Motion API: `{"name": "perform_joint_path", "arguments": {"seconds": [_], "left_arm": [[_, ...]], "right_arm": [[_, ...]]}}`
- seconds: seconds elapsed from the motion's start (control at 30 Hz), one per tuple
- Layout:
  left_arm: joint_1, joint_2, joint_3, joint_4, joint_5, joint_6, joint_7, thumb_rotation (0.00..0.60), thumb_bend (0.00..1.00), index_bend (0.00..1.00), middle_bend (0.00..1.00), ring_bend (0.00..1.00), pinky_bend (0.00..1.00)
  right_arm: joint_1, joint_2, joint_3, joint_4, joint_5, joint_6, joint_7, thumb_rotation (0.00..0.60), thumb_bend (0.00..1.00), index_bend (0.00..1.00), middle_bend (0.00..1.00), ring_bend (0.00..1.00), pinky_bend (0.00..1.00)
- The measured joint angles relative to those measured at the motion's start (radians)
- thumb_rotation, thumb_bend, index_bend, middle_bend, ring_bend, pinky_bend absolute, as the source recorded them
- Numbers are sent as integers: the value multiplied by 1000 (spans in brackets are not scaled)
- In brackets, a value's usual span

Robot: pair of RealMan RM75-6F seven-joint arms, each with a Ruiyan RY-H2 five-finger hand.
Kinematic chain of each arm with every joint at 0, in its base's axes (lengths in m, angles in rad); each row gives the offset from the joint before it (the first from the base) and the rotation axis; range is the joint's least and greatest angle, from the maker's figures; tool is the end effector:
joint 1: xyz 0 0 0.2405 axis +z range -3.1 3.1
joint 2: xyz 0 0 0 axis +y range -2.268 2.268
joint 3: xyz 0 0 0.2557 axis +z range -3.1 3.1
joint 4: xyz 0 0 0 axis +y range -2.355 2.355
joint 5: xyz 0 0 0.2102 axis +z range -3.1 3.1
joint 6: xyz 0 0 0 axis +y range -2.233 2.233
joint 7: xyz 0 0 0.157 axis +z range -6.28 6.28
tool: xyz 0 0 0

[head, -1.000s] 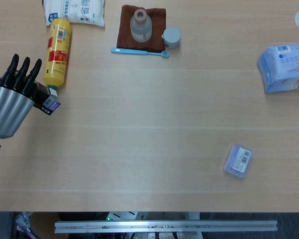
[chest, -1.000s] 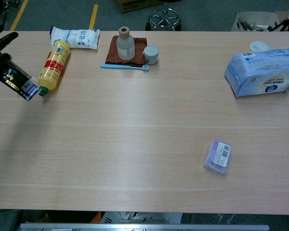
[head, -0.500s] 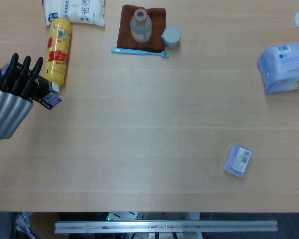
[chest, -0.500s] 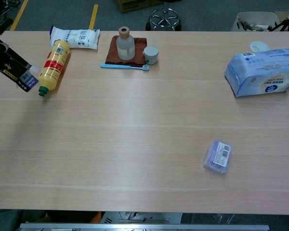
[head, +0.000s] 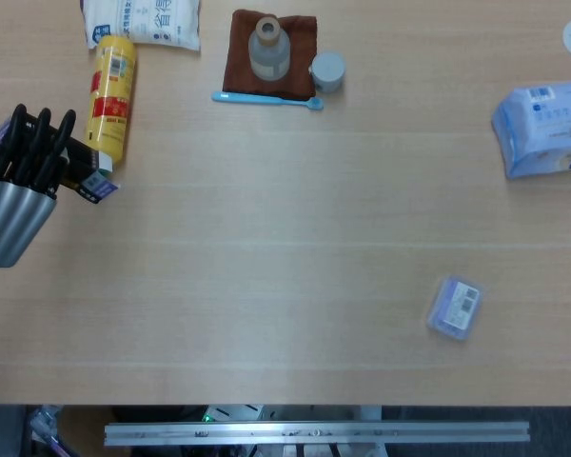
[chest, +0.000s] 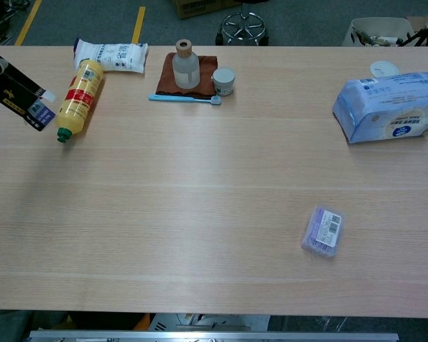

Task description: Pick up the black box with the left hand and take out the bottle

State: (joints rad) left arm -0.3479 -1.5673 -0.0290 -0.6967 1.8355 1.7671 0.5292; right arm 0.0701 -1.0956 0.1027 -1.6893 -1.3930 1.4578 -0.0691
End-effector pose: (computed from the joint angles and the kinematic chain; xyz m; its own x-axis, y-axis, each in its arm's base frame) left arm -0.2939 0.2691 0.1000 0.7760 -0.6009 0.1915 0.1230 -0.1536 -0.9805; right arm -0.3119 -0.1986 0.1686 0.3950 0.0069 0.9186 -0.9144 0.0991 0.3925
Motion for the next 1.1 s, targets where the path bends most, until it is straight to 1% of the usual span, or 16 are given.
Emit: {"name": "perform_joint_path", "arguments": {"seconds": [0.6,1.1], "left_arm": [[-3,-26,8,37,-41,3,-18,600,322,315,0,0,0],[-2,-31,21,46,-55,-3,-20,600,322,311,0,0,0]], "right_arm": [[-3,0,-1,2,6,-1,0,600,68,277,256,182,364],[-5,1,-2,1,13,-6,-4,600,68,277,256,182,364]]}}
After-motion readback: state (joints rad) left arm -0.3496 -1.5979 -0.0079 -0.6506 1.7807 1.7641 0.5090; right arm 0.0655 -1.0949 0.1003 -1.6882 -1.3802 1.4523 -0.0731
